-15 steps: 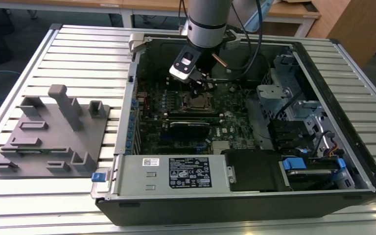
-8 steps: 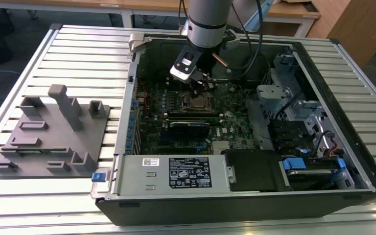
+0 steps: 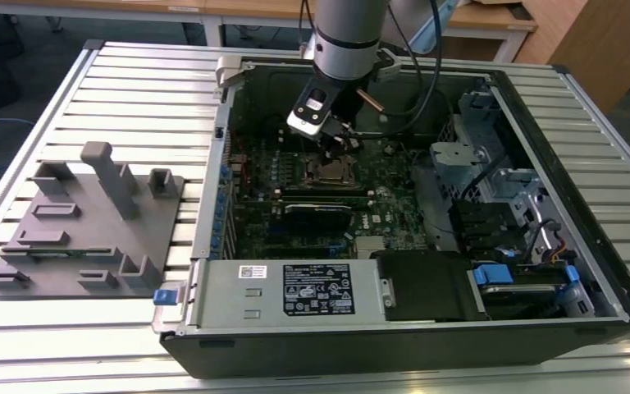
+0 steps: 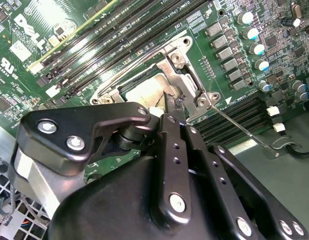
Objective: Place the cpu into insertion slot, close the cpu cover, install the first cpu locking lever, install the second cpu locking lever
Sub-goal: 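Close the cpu cover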
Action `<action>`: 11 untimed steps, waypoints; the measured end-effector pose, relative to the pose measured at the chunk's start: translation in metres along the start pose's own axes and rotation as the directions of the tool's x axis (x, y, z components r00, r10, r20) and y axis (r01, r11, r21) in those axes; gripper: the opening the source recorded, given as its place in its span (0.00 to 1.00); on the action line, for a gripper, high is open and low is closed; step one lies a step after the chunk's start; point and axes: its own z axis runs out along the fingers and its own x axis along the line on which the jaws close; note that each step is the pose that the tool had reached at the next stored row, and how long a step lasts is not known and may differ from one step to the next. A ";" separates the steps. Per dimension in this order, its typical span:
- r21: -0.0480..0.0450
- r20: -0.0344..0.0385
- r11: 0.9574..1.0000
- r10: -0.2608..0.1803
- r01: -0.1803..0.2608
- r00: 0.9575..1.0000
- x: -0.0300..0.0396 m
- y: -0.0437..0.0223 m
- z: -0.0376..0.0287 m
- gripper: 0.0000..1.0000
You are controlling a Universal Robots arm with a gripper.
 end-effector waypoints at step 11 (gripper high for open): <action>0.000 0.000 1.000 -0.005 0.005 1.000 0.0000 0.0000 0.0000 0.10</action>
